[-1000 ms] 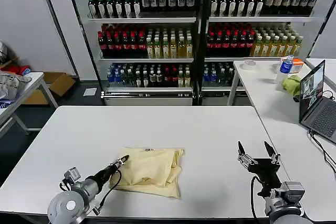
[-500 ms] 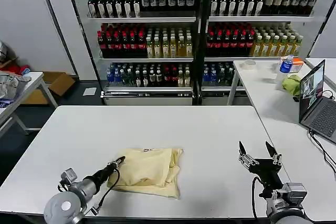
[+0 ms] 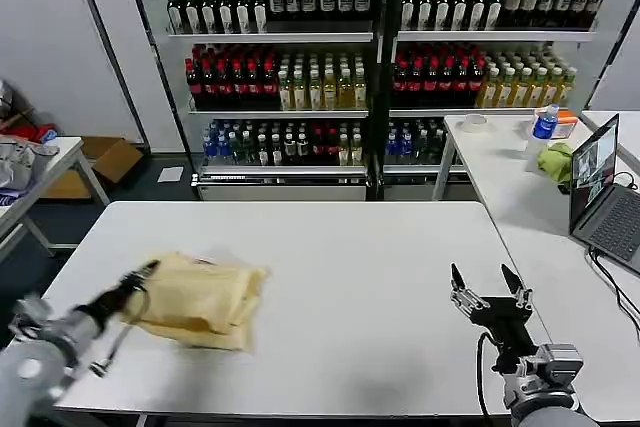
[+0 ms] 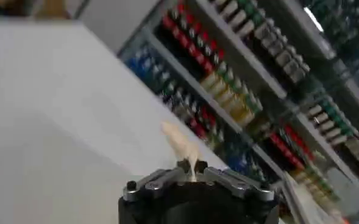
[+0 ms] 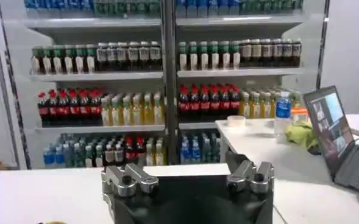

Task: Fold and organize the clothes.

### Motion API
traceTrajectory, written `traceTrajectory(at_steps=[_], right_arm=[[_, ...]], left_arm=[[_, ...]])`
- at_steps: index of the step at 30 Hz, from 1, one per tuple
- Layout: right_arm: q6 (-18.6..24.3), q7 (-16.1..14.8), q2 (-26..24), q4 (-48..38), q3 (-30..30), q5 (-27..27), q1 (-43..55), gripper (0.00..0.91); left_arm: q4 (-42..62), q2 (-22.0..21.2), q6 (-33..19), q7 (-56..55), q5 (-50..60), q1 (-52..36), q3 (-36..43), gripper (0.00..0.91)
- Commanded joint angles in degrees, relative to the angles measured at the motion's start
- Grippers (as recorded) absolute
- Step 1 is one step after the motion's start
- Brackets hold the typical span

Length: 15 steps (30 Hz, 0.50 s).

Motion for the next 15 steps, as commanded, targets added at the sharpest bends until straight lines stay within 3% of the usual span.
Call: traceTrajectory(at_steps=[1, 5, 9, 12, 15], right_arm=[[0.19, -0.14, 0.50, -0.09, -1.32, 0.00, 1.30, 0.907], [0.29, -0.22, 1.02, 0.14, -1.59, -0.25, 0.99, 0.907], [0.37, -0.29, 1.32, 0.60, -1.39, -0.78, 0.16, 0.907], [0.44, -0.34, 1.59, 0.94, -1.07, -1.34, -0.59, 0.907], [0.47, -0.35, 1.84, 1.49, -0.40, -1.65, -1.58, 0.907]], left_arm=[[-7.98, 16.01, 0.40, 0.81, 8.66, 1.66, -11.36, 0.020], [-15.86, 12.17, 0.35, 1.77, 20.34, 4.93, -1.81, 0.020], [-17.18, 7.64, -1.13, 1.52, 41.21, 5.66, 17.54, 0.020], [-14.34, 3.54, -1.05, -0.42, 47.92, 3.33, 27.98, 0.020], [-13.14, -0.05, -0.97, -1.72, 50.39, 0.72, 33.11, 0.020]])
